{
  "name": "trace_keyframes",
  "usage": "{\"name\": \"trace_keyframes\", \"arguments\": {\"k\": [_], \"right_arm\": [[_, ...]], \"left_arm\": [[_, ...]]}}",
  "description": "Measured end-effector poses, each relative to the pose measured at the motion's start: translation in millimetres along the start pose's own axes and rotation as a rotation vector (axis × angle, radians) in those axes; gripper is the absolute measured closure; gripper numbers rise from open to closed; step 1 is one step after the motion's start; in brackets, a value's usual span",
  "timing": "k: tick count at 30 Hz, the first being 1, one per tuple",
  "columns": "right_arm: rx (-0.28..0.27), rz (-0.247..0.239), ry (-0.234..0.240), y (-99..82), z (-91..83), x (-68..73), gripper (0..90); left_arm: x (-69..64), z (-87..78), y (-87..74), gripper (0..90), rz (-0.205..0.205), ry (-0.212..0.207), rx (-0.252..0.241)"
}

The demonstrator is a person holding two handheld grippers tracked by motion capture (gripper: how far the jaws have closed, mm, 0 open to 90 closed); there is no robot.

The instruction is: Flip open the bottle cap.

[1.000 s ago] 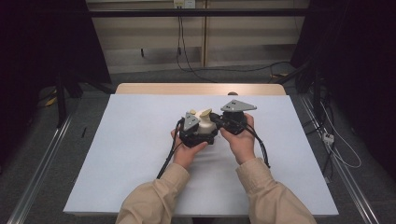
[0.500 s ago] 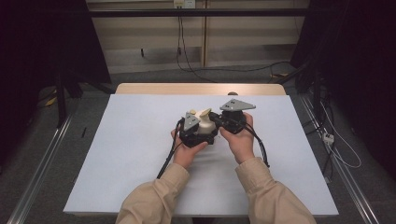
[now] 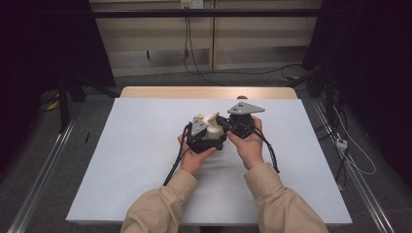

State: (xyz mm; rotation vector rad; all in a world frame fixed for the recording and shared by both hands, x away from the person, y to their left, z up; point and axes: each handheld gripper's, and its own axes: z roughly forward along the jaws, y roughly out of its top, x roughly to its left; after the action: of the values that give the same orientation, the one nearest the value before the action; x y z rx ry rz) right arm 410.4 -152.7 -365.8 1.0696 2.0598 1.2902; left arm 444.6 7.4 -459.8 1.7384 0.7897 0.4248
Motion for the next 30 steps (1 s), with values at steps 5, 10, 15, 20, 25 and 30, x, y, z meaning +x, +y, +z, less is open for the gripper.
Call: {"name": "trace_keyframes", "arguments": {"k": [5,10,15,20,25,30], "right_arm": [[-0.002,-0.002,0.002,1.0,1.7,1.4,90.0],[-0.003,-0.003,0.003,1.9,2.6,2.0,90.0],[-0.002,-0.001,0.001,2.3,3.6,2.0,90.0],[-0.001,0.000,0.001,2.1,4.4,2.0,90.0],[0.001,0.000,-0.002,2.8,6.1,3.0,90.0],[-0.002,-0.003,-0.001,4.5,6.8,3.5,90.0]], "left_arm": [[0.0,0.0,0.0,5.0,0.000,0.000,0.001],[0.1,0.0,0.0,5.0,0.000,-0.001,0.001],[0.1,0.0,0.0,5.0,0.000,-0.001,0.001],[0.1,0.0,0.0,5.0,-0.001,-0.001,0.001],[0.1,0.0,0.0,5.0,-0.002,-0.001,0.002],[0.2,-0.1,0.0,5.0,0.000,-0.001,0.003]]}}
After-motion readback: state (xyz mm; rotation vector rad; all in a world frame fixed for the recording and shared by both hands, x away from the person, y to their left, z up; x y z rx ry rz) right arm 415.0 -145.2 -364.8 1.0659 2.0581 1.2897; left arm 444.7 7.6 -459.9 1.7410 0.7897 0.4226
